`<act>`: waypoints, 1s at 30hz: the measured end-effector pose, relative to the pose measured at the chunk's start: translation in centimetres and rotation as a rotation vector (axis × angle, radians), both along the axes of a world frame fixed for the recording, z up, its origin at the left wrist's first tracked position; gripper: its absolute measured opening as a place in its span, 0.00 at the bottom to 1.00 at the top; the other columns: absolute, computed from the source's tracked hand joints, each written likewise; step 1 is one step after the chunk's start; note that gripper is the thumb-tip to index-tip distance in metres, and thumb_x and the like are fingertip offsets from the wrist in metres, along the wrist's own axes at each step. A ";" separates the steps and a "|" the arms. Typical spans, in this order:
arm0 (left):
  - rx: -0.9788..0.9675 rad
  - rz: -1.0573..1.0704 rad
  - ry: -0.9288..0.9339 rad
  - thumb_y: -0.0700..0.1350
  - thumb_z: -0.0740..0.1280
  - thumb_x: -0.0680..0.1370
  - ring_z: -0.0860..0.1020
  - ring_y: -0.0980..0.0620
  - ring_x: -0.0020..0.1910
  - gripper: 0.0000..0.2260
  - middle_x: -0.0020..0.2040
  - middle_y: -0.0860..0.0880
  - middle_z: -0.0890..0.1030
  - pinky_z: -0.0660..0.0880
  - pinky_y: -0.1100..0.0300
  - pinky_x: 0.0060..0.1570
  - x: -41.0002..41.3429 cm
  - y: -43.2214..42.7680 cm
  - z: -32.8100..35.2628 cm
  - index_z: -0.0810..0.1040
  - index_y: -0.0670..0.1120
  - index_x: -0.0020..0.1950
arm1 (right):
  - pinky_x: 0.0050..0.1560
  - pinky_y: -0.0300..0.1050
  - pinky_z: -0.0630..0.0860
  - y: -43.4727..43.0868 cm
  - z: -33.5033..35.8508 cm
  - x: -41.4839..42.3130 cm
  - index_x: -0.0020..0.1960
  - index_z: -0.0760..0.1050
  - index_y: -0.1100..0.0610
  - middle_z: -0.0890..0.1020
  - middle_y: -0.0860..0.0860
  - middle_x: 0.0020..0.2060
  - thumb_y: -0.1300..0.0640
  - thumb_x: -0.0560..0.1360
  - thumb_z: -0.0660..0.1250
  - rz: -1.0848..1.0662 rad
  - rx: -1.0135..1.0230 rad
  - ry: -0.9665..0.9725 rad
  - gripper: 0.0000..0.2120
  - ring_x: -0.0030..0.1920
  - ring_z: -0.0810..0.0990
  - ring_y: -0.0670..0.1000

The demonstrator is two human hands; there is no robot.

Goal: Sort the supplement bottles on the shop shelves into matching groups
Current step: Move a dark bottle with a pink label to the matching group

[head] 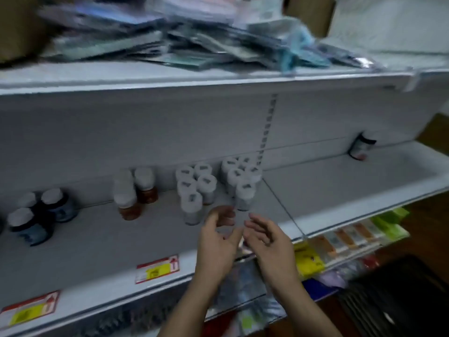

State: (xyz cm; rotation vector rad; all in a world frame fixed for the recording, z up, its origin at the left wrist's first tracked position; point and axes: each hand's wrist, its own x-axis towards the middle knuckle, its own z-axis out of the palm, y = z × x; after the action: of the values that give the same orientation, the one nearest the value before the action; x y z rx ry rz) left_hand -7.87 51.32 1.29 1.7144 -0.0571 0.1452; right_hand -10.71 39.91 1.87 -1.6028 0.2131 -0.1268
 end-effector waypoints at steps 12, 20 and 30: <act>0.033 -0.440 0.025 0.35 0.72 0.73 0.77 0.65 0.45 0.16 0.50 0.54 0.80 0.73 0.73 0.44 -4.0 -27.7 1.0 0.76 0.53 0.54 | 0.51 0.39 0.79 -27.2 -0.4 -6.9 0.58 0.75 0.49 0.81 0.48 0.52 0.63 0.75 0.69 -0.381 -0.008 0.015 0.14 0.50 0.81 0.43; 0.052 -0.436 0.112 0.35 0.71 0.74 0.78 0.61 0.45 0.14 0.49 0.52 0.81 0.74 0.73 0.43 1.7 -35.6 -1.1 0.77 0.50 0.55 | 0.45 0.28 0.76 -36.2 -2.5 -1.2 0.61 0.74 0.58 0.80 0.53 0.53 0.67 0.74 0.69 -0.422 -0.023 0.042 0.17 0.47 0.80 0.41; 0.074 -0.355 0.144 0.40 0.72 0.74 0.79 0.55 0.53 0.14 0.53 0.54 0.81 0.73 0.67 0.47 15.0 -47.3 -2.8 0.76 0.53 0.56 | 0.43 0.25 0.73 -47.9 -3.7 12.4 0.62 0.75 0.56 0.81 0.49 0.50 0.61 0.73 0.72 -0.354 -0.268 0.110 0.18 0.42 0.80 0.37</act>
State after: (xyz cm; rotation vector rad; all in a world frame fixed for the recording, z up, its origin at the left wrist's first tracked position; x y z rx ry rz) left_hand 7.18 4.06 -1.46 1.7555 -0.2606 -0.2459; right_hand 1.64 -7.98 -1.81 -1.8272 0.5858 -0.3531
